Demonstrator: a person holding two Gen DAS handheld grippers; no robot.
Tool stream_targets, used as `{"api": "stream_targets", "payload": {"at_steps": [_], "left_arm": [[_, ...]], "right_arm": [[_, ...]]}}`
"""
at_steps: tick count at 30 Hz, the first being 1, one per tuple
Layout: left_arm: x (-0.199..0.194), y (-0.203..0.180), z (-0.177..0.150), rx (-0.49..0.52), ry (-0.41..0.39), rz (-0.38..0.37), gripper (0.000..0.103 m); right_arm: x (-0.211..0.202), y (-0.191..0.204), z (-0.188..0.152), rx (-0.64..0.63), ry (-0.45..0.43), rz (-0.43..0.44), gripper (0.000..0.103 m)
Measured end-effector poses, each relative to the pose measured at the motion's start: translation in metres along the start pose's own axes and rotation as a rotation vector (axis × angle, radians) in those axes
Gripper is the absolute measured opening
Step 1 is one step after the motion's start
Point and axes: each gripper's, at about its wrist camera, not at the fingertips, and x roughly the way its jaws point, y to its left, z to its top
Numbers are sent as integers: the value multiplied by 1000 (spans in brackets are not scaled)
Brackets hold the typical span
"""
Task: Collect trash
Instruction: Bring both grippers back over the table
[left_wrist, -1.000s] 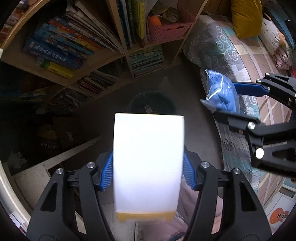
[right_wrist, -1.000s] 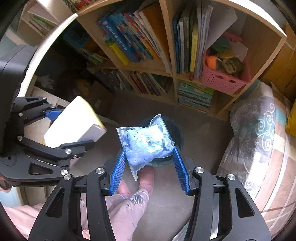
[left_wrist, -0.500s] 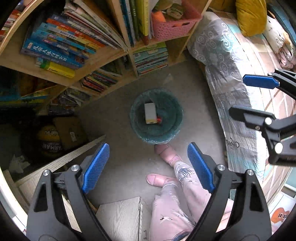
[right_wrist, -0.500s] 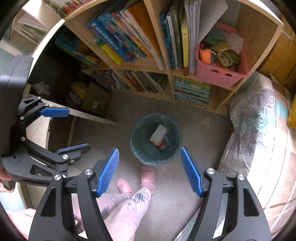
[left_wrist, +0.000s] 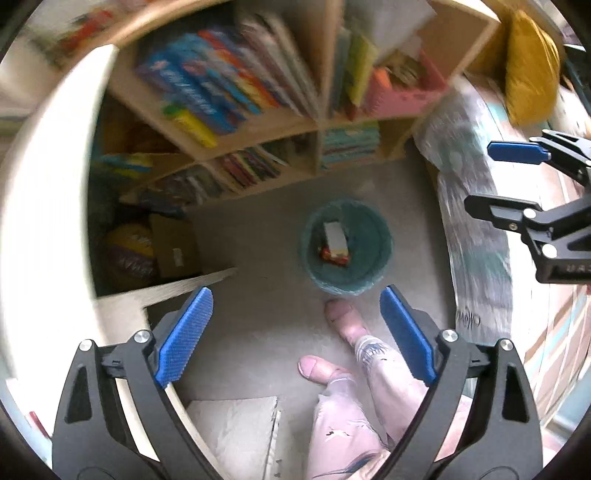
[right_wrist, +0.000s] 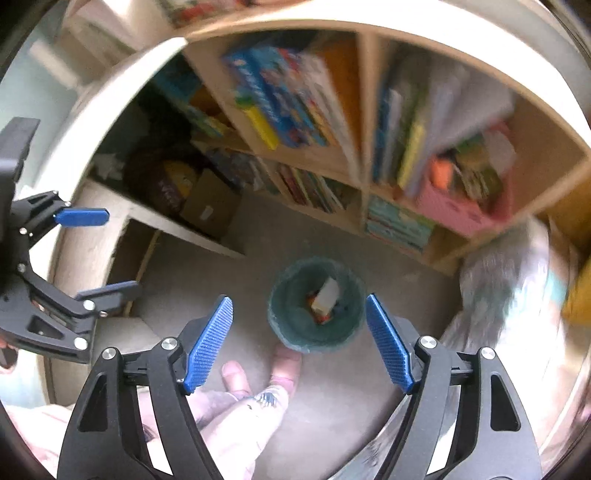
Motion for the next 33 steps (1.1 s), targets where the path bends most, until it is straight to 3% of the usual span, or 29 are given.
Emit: {"api": "stream_targets", "payload": {"at_steps": [2, 5, 12, 15, 23, 33], "left_arm": [[-16, 18, -9, -58, -25, 21, 94], [-44, 52, -32, -176, -66, 53, 96], [-88, 111, -93, -413, -124, 176, 96], [-101, 129, -120, -522, -138, 212, 96], [-123, 180, -210, -816, -141, 291, 96], [-142, 234, -307, -1039, -156, 367, 96]], "right_arm": [[-6, 19, 16, -74, -27, 21, 76], [-19, 57, 44, -201, -89, 53, 86], [-39, 149, 93, -470, -188, 154, 90], [-43, 190, 105, -585, -235, 156, 94], [-43, 294, 112, -853, -256, 270, 97], [-30, 411, 108, -1054, -219, 350, 97]]}}
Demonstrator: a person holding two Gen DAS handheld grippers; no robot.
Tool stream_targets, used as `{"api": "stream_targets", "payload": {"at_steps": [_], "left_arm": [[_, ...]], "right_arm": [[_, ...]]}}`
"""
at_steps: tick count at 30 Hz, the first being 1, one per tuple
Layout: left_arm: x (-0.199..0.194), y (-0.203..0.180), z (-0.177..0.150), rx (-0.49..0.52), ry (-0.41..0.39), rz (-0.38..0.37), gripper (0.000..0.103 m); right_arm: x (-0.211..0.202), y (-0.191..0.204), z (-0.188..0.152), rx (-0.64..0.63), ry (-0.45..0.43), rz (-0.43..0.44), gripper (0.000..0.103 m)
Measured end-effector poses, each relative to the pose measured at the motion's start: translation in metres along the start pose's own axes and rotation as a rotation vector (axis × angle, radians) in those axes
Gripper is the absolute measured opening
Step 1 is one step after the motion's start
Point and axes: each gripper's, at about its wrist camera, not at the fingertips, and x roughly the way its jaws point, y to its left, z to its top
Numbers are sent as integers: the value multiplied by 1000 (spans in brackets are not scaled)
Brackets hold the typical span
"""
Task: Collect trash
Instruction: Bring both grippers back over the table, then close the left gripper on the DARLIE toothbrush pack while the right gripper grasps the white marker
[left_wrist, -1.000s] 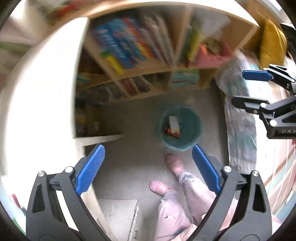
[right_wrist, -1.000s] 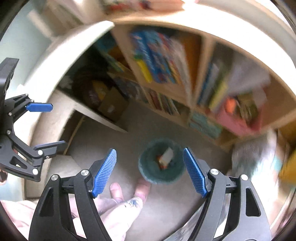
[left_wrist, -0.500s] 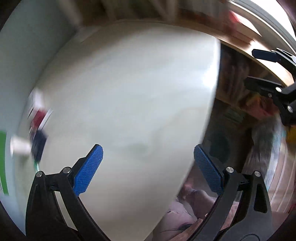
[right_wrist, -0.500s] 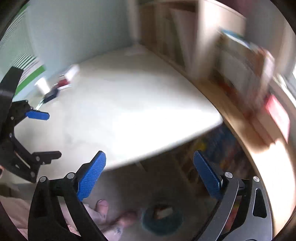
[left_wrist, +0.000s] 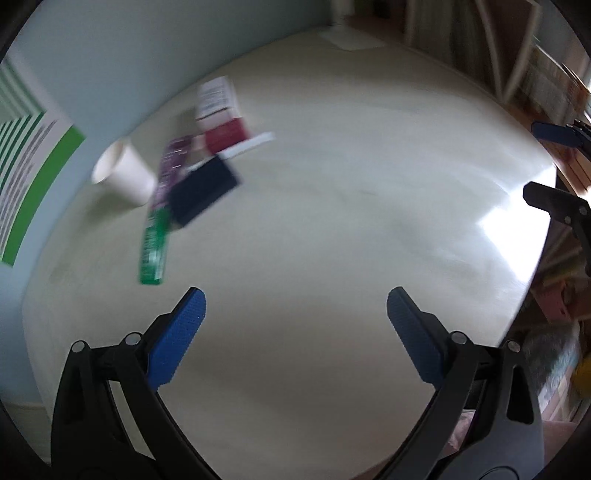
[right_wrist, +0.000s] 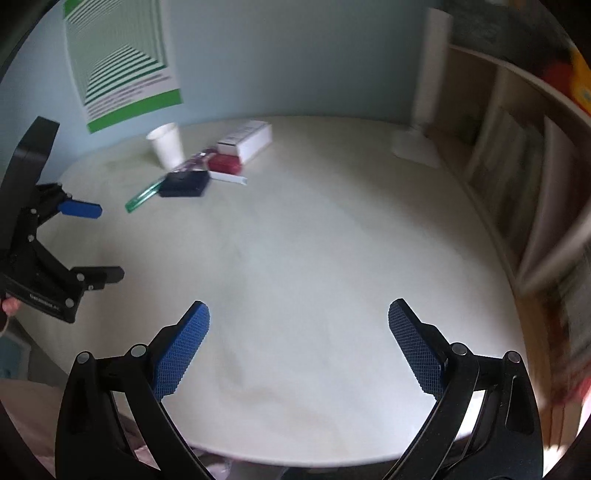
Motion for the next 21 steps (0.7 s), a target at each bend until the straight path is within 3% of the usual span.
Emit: {"api": "stream_targets", "payload": {"at_steps": [8, 21], "left_arm": [[9, 70, -2, -105, 2, 56, 96], [36, 135, -3, -182, 52, 84, 96]], "right_arm": [[38, 42, 52, -111, -1, 63, 97], [96, 81, 111, -226, 28, 125, 97]]}}
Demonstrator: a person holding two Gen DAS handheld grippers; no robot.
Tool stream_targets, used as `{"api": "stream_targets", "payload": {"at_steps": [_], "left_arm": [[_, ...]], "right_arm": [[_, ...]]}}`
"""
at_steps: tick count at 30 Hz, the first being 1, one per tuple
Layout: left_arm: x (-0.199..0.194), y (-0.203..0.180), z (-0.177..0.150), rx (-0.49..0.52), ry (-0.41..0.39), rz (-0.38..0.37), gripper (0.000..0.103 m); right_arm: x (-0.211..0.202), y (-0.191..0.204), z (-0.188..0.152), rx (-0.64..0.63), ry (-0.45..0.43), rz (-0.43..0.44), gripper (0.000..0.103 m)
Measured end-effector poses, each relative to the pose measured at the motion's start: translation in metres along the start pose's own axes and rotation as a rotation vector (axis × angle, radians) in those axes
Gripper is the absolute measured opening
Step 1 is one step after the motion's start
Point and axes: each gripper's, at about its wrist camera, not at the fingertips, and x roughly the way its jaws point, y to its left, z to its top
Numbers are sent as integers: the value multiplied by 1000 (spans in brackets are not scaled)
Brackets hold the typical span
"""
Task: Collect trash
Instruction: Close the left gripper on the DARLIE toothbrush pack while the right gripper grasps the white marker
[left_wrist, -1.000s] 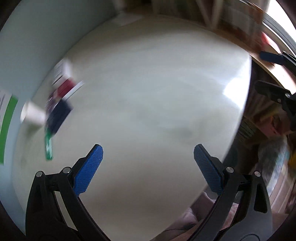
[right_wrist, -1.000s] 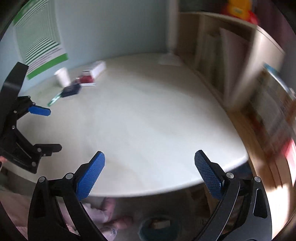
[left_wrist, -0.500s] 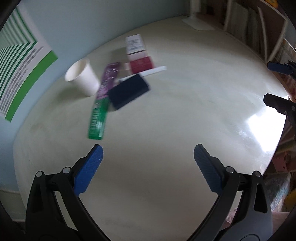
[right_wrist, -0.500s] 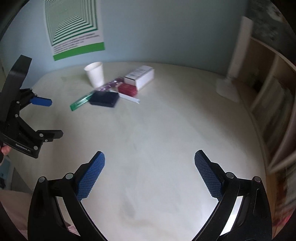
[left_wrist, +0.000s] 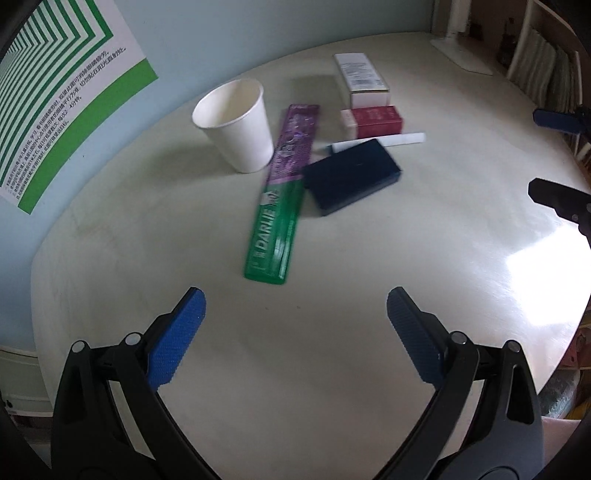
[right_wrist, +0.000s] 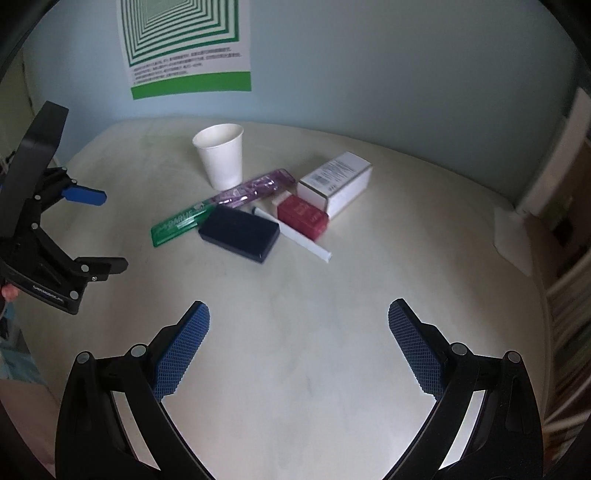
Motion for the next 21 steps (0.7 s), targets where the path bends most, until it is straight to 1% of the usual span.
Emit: {"api": "stream_targets", "payload": {"at_steps": [5, 10, 21], "left_arm": [[18, 15, 12, -12, 26, 0, 96], [34, 22, 21, -15, 51, 1, 96], [67, 35, 32, -54, 116, -27, 96]], "right_arm": [[25, -4, 20, -26, 14, 0, 97], [49, -14, 32, -28, 44, 11, 97], [92, -22, 37, -44, 94, 48, 97]]}}
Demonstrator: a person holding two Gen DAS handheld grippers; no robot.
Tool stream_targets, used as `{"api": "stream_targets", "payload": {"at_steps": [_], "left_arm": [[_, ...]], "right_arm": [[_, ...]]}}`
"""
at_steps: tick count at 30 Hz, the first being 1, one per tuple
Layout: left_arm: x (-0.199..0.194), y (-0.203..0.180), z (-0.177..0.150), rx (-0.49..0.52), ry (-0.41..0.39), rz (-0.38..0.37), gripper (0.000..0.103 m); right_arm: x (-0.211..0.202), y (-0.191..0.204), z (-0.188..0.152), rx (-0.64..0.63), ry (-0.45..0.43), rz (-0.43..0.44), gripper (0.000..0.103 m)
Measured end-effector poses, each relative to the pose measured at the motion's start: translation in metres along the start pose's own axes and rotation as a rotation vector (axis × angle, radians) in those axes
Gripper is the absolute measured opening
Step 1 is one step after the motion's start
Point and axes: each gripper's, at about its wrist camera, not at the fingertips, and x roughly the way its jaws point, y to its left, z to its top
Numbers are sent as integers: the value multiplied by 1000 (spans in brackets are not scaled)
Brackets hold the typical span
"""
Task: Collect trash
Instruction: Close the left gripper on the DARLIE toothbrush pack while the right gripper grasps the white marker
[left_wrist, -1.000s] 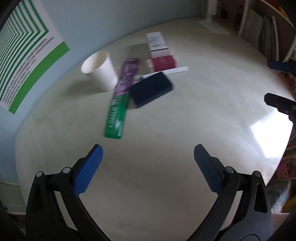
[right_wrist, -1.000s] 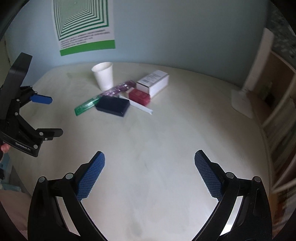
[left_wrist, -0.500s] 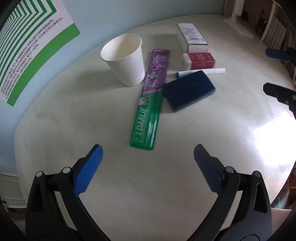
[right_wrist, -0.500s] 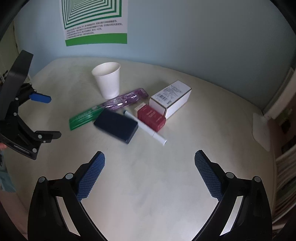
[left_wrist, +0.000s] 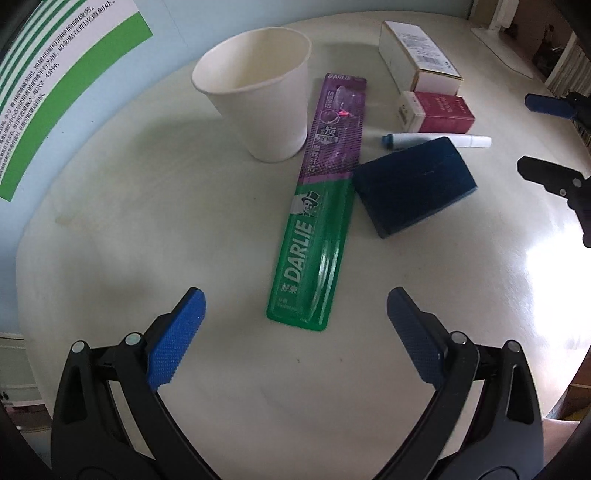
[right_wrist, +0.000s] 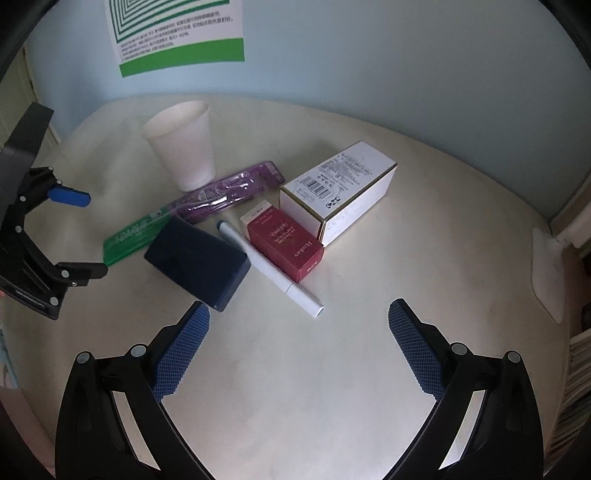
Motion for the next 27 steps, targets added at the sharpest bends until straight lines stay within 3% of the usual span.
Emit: {"api": "stream_targets", "payload": {"at_steps": [11, 20, 23, 27], "left_arm": [[32, 13, 11, -4, 47, 17, 97], [36, 30, 7, -57, 34, -56, 98], [41, 42, 4, -77, 33, -85, 97], [42, 46, 2, -75, 30, -107, 96]], "right_arm": [[40, -12, 8, -10, 34, -11, 96], [48, -1, 2, -65, 39, 24, 95], [51, 1, -2, -66, 39, 34, 92], [48, 2, -3, -47, 20, 64, 80]]}}
